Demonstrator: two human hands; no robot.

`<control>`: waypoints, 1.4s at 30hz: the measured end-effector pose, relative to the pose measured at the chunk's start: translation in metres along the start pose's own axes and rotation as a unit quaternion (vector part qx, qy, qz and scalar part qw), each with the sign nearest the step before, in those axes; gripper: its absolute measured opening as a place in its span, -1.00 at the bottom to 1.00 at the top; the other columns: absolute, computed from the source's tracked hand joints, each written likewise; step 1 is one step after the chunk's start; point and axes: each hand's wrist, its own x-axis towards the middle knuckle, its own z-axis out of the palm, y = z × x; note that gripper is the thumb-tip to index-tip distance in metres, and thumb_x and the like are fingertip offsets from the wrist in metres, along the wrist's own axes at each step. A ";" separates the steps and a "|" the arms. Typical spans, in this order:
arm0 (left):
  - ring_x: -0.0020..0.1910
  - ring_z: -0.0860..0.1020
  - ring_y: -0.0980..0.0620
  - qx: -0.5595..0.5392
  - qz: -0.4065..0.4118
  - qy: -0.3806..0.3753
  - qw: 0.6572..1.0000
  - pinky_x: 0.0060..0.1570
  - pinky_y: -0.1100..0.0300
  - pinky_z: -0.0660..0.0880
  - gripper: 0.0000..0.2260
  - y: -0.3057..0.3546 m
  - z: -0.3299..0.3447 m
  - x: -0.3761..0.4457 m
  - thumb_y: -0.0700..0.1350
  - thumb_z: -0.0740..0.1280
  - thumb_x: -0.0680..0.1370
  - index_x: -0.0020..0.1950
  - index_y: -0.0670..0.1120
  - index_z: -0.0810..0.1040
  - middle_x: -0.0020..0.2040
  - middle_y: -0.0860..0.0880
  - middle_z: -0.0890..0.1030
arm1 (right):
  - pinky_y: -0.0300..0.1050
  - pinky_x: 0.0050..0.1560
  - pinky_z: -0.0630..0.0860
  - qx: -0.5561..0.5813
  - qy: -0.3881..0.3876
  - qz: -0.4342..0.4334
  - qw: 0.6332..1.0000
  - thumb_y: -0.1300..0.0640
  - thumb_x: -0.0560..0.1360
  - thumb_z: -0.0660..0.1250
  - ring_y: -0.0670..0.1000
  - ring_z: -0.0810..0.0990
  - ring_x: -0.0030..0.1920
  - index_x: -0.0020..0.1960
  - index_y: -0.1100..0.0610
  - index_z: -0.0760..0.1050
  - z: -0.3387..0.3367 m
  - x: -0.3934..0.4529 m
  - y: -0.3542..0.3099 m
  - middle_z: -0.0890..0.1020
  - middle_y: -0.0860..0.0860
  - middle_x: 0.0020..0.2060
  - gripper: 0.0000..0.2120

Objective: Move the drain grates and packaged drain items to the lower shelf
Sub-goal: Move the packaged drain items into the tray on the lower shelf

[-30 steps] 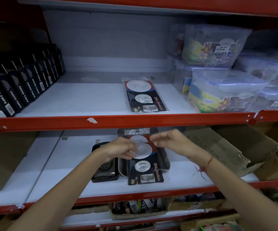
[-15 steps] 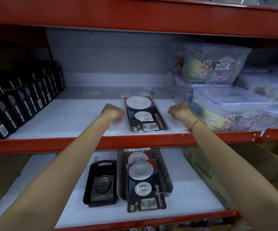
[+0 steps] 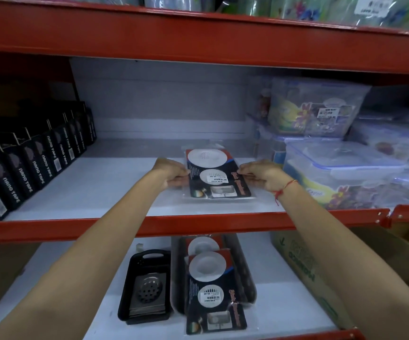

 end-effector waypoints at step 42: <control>-0.29 0.71 0.01 -0.011 -0.145 -0.172 0.974 -0.20 0.12 0.68 -0.79 -0.191 -0.029 -0.180 -0.41 0.34 0.51 0.08 -0.18 0.56 -0.25 -0.09 0.73 | -0.21 -0.36 0.63 -0.001 -0.125 0.176 0.976 0.44 0.41 0.41 0.02 0.73 -0.23 0.08 0.25 0.51 -0.032 -0.200 0.169 0.73 0.13 -0.19 -0.72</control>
